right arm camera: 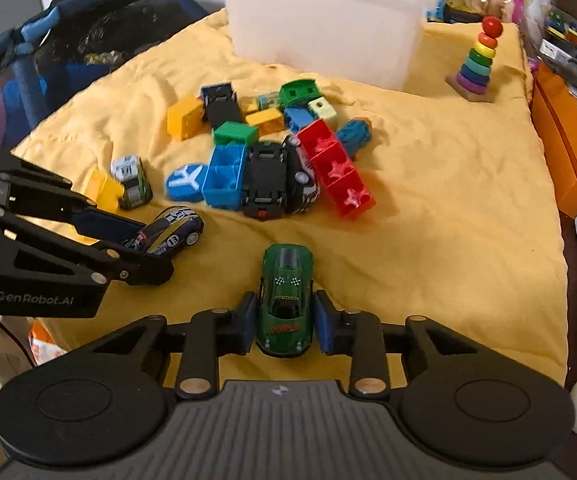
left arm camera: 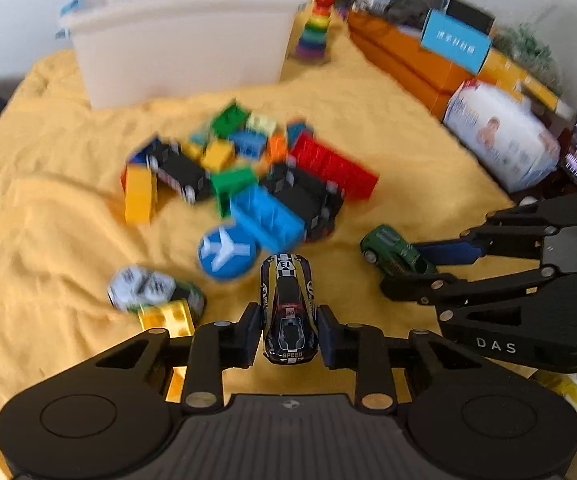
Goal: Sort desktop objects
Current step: 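Lift both held cars and carry them over the white bin, then open both grippers to drop the cars into the bin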
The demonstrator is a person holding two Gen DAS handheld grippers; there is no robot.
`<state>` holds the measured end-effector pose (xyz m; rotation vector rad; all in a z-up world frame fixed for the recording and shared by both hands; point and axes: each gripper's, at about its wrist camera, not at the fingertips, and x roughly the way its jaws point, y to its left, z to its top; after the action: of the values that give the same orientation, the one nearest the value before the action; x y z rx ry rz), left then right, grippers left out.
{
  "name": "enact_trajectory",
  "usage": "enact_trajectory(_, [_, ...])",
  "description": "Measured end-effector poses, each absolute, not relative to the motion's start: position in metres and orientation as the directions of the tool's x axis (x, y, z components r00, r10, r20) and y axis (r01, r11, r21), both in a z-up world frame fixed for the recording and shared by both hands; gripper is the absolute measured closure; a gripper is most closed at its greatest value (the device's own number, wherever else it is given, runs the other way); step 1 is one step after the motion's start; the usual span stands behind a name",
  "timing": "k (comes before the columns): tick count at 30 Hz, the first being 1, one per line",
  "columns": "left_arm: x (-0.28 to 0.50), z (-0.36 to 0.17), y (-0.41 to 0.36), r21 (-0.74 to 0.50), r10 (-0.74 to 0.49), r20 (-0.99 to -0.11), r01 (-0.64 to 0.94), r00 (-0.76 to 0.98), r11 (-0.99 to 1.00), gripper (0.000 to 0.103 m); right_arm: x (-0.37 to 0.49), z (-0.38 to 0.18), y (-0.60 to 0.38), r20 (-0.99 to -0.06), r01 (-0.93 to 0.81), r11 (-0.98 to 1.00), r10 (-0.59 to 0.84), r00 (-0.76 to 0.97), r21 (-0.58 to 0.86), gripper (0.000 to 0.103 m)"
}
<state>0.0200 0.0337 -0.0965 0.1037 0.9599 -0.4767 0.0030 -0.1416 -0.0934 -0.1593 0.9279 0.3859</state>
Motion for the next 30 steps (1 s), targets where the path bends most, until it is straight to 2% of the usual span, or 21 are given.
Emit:
enact_trajectory(9, [0.067,-0.02,0.05,-0.158,-0.419,-0.673,0.434,0.61,0.887,0.07,0.033,-0.036,-0.147,-0.702,-0.318,0.947,0.261,0.663,0.052,0.07])
enact_trajectory(13, [0.115,0.017,0.06,-0.187,-0.45,-0.596,0.43,0.665,0.883,0.07,0.072,0.0,-0.144,-0.617,-0.288,0.957,0.255,0.744,0.048,0.07])
enact_trajectory(19, [0.187,0.053,0.061,-0.111,-0.419,-0.512,0.426,0.75,0.898,0.07,0.148,0.044,-0.129,-0.498,-0.234,0.972,0.22,0.839,0.034,0.07])
enact_trajectory(23, [0.236,0.052,0.066,-0.103,-0.367,-0.515,0.369,0.775,0.924,0.07,0.197,0.049,-0.119,-0.49,-0.197,0.978,0.205,0.847,0.067,0.07])
enact_trajectory(26, [0.27,0.034,0.068,-0.103,-0.329,-0.561,0.33,0.759,0.938,0.07,0.229,0.04,-0.111,-0.529,-0.149,0.984,0.177,0.83,0.095,0.07])
enact_trajectory(30, [0.296,0.003,0.069,-0.07,-0.318,-0.614,0.351,0.723,0.934,0.07,0.251,0.021,-0.096,-0.579,-0.134,0.989,0.141,0.803,0.055,0.07])
